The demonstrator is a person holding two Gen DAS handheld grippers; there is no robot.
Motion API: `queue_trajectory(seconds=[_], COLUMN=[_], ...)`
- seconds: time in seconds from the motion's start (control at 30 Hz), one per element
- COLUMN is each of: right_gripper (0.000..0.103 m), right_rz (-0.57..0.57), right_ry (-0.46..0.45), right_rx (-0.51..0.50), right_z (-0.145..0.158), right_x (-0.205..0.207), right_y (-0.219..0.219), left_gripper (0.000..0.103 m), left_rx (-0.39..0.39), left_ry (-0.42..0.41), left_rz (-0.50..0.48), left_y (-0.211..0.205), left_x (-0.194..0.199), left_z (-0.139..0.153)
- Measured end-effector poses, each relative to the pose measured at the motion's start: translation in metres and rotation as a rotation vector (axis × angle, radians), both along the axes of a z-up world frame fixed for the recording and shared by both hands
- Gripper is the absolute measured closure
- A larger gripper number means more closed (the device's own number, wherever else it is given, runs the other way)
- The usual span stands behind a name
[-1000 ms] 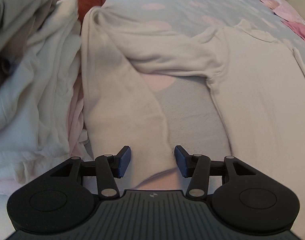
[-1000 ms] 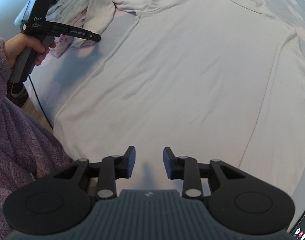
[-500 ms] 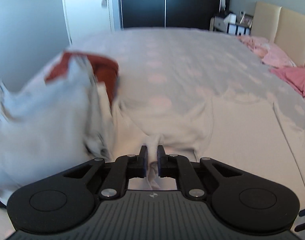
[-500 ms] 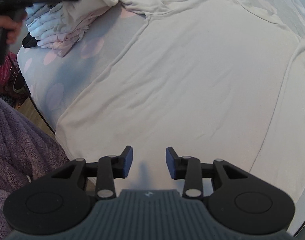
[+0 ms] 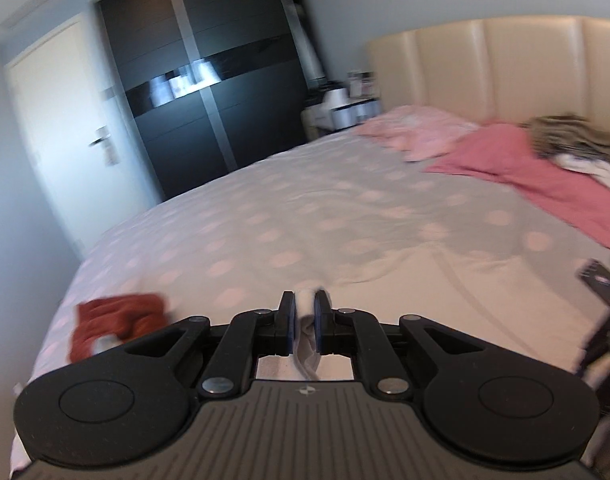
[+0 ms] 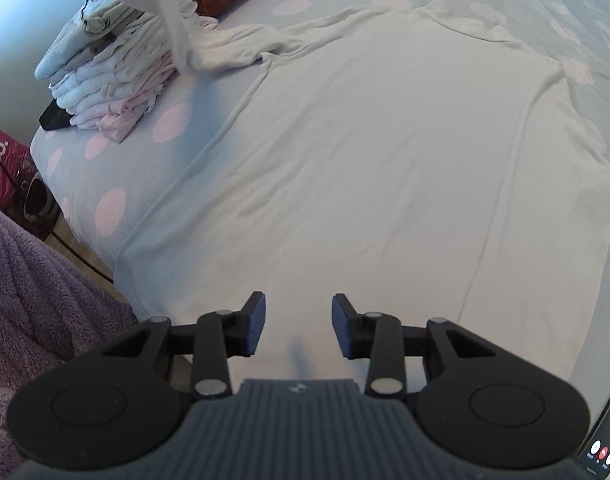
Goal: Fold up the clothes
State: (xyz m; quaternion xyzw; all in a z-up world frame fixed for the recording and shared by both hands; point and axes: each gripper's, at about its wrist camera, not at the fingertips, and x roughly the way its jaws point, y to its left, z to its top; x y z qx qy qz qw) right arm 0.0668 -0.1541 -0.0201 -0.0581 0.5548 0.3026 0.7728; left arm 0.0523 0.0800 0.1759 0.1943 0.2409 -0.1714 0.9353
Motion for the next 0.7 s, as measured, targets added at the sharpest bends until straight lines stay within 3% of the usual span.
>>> queue_trajectory(seconds=[0.13, 0.27, 0.43, 0.6, 0.67, 0.7], right_gripper=[0.063, 0.063, 0.063, 0.063, 0.063, 0.063], right_rz=[-0.029, -0.053, -0.054, -0.047, -0.051, -0.051], right_ry=[-0.004, -0.014, -0.047, -0.070, -0.084, -0.093], right_rx=[-0.002, -0.005, -0.035, -0.052, -0.047, -0.042], right_z=[0.000, 0.000, 0.001, 0.000, -0.001, 0.000], right_x=[-0.004, -0.006, -0.012, -0.015, -0.014, -0.013], right_y=[-0.017, -0.027, -0.032, -0.028, -0.027, -0.027], left_gripper=[0.096, 0.096, 0.096, 0.095, 0.089, 0.081], left_rx=[-0.019, -0.020, -0.014, -0.049, -0.064, -0.074], left_ry=[0.073, 0.195, 0.322, 0.406, 0.434, 0.447], left_rz=[-0.158, -0.264, -0.277, -0.250, -0.245, -0.243], left_y=[-0.044, -0.077, -0.096, -0.092, -0.089, -0.087], left_x=[-0.027, -0.048, -0.062, -0.069, -0.072, -0.074], left_z=[-0.019, -0.059, -0.116, -0.155, -0.164, -0.167])
